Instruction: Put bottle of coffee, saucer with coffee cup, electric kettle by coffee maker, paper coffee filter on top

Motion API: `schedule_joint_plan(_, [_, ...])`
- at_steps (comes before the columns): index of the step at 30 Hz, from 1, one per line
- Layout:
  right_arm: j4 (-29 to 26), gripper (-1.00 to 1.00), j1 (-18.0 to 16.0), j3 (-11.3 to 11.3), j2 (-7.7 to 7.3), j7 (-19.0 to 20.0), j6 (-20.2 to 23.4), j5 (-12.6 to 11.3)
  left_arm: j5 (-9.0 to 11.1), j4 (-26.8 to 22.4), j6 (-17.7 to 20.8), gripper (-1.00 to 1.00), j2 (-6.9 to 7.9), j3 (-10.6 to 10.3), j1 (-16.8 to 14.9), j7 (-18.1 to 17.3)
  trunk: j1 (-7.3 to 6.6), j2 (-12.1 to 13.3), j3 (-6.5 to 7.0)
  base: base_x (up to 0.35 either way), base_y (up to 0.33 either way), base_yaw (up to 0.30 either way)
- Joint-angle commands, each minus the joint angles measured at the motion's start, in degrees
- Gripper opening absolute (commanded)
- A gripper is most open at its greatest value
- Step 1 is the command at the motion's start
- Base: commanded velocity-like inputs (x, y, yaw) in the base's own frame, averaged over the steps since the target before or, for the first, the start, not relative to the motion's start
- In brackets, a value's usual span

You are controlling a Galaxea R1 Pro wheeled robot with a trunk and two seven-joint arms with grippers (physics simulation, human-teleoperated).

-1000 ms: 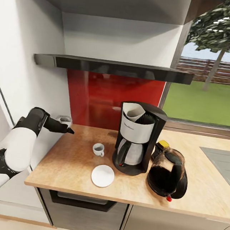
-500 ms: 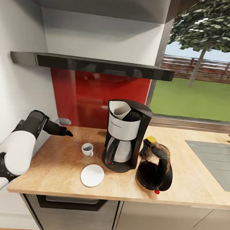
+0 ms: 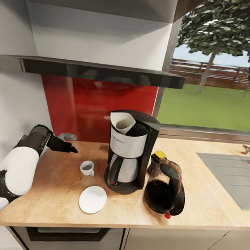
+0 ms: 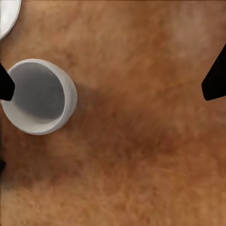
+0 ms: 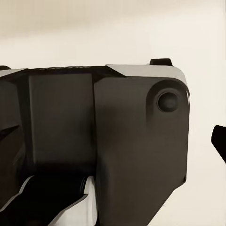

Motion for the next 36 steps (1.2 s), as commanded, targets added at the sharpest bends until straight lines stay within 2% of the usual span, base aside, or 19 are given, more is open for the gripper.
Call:
schedule_joint_plan(1, [-0.02, 1.00, -0.05, 0.46, 0.02, -0.20, -0.05, -0.52, -0.50, -0.13, 0.19, 1.00, -0.03, 0.36, 0.16, -0.43, 0.04, -0.13, -0.13, 0.031, 0.000, -0.258])
schedule_joint_plan(9, [0.01, 1.00, -0.05, 0.40, 0.02, -0.20, -0.05, -0.52, -0.50, -0.22, 0.13, 1.00, -0.11, 0.41, 1.88, -0.34, 0.04, -0.13, -0.13, 0.003, 0.000, -0.069])
schedule_joint_plan(21, [-0.05, 1.00, -0.06, 0.40, 0.02, -0.20, -0.05, -0.52, -0.48, -0.28, 0.10, 1.00, -0.12, 0.41, 2.06, -0.34, 0.04, -0.13, 0.09, 0.000, 0.000, -0.154])
schedule_joint_plan(30, [-0.08, 1.00, -0.05, 0.40, 0.02, -0.20, -0.05, -0.52, -0.42, -0.14, 0.05, 1.00, -0.12, 0.48, 2.12, -0.34, 0.04, -0.13, 0.13, 0.000, 0.000, -0.035])
schedule_joint_plan(36, [-0.10, 1.00, -0.05, 0.40, 0.02, -0.20, -0.05, -0.56, -0.49, 0.02, -1.93, 1.00, -0.08, 0.62, 2.15, -0.28, 0.04, -0.13, 0.21, 0.000, 0.000, -0.114])
